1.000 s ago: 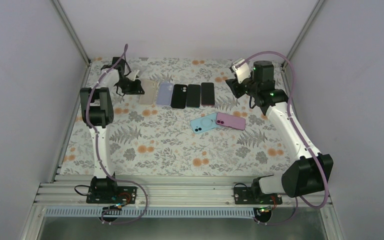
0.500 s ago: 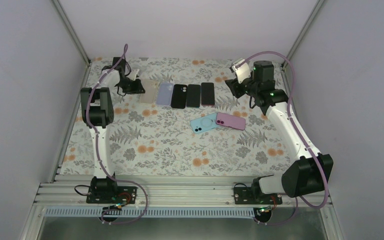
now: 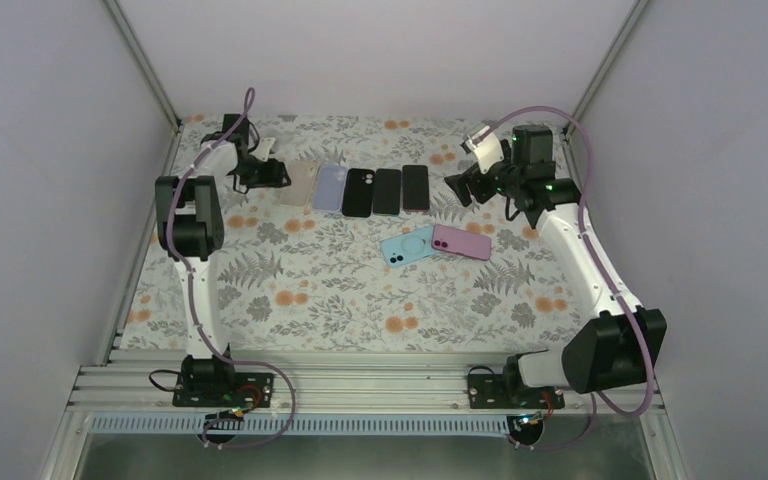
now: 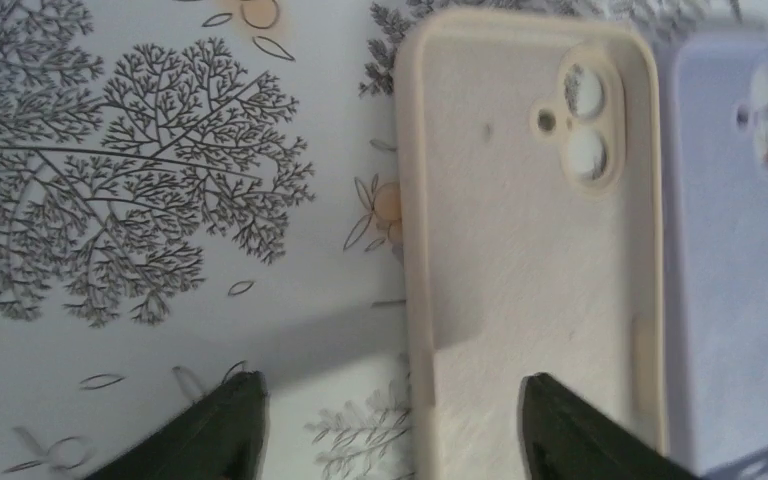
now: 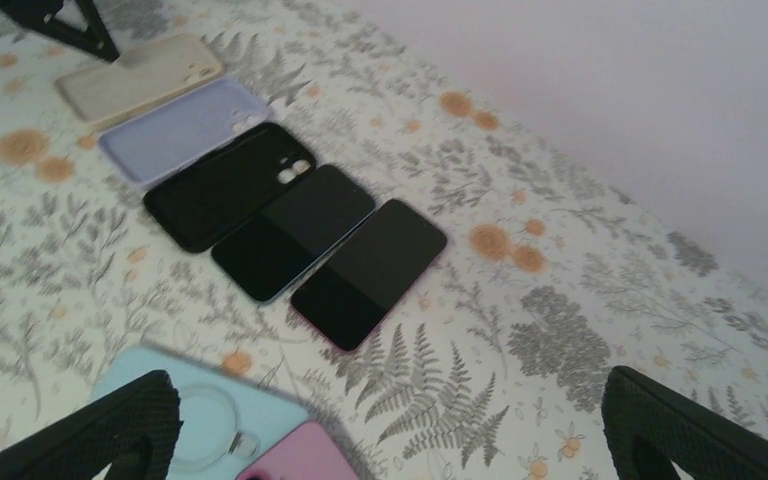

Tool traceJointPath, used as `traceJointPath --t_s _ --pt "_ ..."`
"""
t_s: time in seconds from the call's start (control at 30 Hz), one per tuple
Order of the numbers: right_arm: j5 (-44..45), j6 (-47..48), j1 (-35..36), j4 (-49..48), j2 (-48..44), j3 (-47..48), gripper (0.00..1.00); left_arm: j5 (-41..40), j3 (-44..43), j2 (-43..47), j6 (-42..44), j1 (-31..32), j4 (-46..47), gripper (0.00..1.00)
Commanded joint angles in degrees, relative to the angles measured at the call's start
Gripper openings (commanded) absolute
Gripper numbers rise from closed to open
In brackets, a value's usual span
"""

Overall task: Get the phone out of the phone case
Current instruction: Place the phone case at the center of the board.

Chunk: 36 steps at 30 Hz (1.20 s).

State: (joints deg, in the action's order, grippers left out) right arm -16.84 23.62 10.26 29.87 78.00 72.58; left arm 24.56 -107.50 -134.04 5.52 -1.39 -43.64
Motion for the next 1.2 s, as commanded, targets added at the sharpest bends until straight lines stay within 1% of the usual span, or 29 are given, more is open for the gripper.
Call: traceJointPath --t_s 0.0,0.03,0.07,0.1,0.27,0.47,0.63,0.8,1.0,1.17 --pt "-8.39 8.43 -2.29 6.79 1.72 -0.02 0.99 -1.77 2.73 4.06 0.58 -1.16 -0.54 0.75" --pt "-10.03 10.52 -2.82 8.70 2.51 0.25 0.99 -0.60 3.04 5.08 1.12 -1.16 -0.38 0.91" --pt "-11.60 12.65 -3.44 10.76 3.47 0.68 0.99 0.30 3.27 6.03 1.72 -1.11 -0.21 0.99" --pt "-13.27 14.91 -4.16 12.88 4.47 1.26 0.99 1.07 3.55 7.10 2.28 -1.08 -0.08 1.00" --pt "-18.25 27.42 -7.37 24.07 9.96 5.64 0.99 3.65 4.67 12.47 5.95 -0.59 0.98 1.00" --pt "-14.19 40.84 -9.26 29.58 15.19 6.35 0.99 6.31 6.02 18.62 9.22 0.87 2.01 1.00" --pt "-10.19 46.29 -9.65 28.92 20.82 6.47 1.00 8.44 8.80 23.80 10.56 2.60 4.51 1.00" --pt "-8.23 48.44 -9.64 25.62 24.80 6.17 0.99 9.94 10.48 27.66 10.04 3.74 6.35 1.00" --pt "-7.09 51.34 -9.45 20.26 27.63 2.87 1.00 11.04 11.36 29.09 9.20 4.41 6.88 1.00" --pt "-7.17 51.71 -9.37 18.93 31.42 3.56 1.00 11.83 12.32 29.07 8.90 4.88 7.38 1.00"
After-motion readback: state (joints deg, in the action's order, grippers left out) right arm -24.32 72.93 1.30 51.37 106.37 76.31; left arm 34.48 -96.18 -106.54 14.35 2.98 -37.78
